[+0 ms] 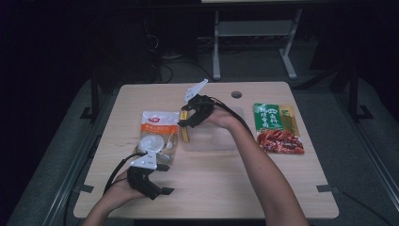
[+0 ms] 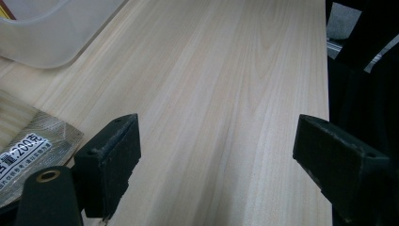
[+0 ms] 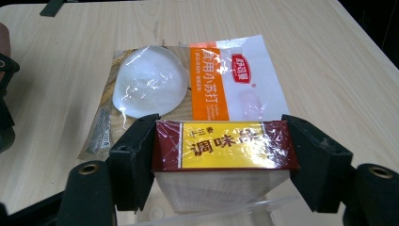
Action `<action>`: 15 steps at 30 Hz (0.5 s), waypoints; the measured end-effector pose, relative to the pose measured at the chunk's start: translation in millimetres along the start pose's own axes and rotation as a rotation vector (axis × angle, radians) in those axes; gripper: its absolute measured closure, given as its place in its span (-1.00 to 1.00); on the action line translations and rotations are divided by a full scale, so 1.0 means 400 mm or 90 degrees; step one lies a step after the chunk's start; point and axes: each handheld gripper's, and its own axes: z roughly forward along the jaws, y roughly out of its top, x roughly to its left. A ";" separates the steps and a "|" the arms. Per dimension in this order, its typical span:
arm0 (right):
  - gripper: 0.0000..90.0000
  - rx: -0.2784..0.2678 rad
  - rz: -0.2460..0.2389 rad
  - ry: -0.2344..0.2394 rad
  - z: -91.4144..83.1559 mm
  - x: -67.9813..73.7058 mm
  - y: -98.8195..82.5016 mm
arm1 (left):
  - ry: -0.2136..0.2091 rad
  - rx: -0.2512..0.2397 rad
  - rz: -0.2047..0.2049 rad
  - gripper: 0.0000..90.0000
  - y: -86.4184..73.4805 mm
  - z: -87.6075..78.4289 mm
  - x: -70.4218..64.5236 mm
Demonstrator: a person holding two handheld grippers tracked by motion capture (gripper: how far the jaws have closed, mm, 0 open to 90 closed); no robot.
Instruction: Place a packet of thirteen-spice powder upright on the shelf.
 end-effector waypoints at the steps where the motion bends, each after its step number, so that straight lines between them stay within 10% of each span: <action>1: -0.32 0.001 0.002 0.000 0.000 0.001 0.000 | 0.000 0.001 0.000 -0.66 0.000 0.000 0.000; 15: -0.58 -0.009 0.061 -0.031 -0.085 0.012 -0.005 | 0.007 0.005 -0.011 -0.67 -0.001 0.005 0.000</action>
